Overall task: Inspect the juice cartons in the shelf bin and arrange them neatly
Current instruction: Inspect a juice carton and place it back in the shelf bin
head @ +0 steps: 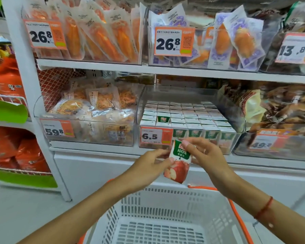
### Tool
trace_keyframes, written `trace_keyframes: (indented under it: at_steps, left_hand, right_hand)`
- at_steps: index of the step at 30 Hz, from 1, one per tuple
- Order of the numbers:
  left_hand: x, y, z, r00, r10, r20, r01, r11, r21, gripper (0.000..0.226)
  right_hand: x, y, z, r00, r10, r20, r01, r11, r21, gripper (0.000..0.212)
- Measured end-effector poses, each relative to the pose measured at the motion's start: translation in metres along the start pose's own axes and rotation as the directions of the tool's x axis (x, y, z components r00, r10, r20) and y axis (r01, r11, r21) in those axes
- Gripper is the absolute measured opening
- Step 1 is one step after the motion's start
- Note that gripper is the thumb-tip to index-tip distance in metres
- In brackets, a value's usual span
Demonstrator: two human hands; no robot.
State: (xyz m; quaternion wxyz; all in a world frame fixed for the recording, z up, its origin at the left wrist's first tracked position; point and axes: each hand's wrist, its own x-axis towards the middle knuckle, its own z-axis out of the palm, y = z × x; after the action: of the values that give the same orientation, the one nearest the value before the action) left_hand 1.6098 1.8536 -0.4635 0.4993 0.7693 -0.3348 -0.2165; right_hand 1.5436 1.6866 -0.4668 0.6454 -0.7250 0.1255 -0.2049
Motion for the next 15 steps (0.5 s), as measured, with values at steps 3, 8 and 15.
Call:
trace_keyframes:
  at_steps: [3,8,15]
  left_hand:
    - [-0.001,-0.008,-0.002,0.999,-0.016,0.031,0.019,0.994,-0.108,0.032]
    - [-0.004,-0.016,-0.002,0.999,0.028,0.04,-0.02,0.985,-0.173,0.023]
    - [-0.003,-0.019,0.003,0.995,-0.007,-0.1,-0.01,0.985,-0.175,0.032]
  right_hand:
    - [-0.005,-0.001,-0.001,1.0,0.018,0.014,-0.018,1.0,0.02,0.039]
    - [-0.005,-0.008,-0.012,0.984,0.108,0.143,-0.108,0.994,-0.003,0.041]
    - [-0.009,-0.01,-0.023,0.926,0.196,0.322,-0.139,0.972,-0.19,0.04]
